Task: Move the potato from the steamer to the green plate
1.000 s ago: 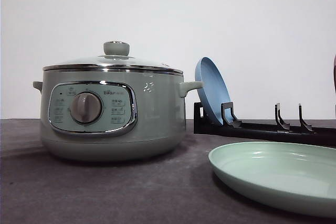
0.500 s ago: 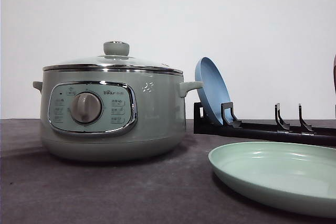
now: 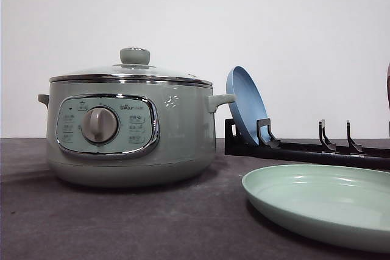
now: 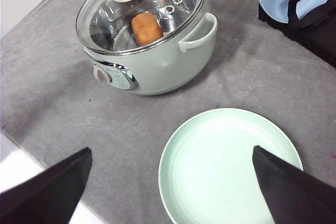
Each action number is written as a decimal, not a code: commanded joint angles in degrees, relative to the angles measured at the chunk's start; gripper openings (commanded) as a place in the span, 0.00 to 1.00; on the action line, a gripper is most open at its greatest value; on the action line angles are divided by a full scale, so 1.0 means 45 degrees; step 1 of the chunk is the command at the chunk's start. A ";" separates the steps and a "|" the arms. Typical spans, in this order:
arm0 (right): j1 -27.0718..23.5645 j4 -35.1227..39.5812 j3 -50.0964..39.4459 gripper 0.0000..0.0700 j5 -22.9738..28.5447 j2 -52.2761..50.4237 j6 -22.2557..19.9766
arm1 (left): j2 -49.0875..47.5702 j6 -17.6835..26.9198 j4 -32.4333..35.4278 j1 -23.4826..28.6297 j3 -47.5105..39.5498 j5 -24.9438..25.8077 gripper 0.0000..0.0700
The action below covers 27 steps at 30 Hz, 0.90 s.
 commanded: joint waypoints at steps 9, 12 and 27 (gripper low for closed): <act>0.0034 0.0368 0.0140 0.88 -0.0033 0.0063 0.0133 | 0.4307 0.0011 -0.1476 -0.0731 0.4514 -0.2143 1.00; 0.0034 0.0395 0.0140 0.88 -0.0029 0.0063 0.0122 | 0.5378 0.0020 -0.1515 -0.1036 0.5346 -0.2817 1.00; 0.0034 0.0399 0.0140 0.88 -0.0030 0.0063 0.0122 | 0.8895 0.0452 -0.1476 -0.1709 0.6698 -0.3901 1.00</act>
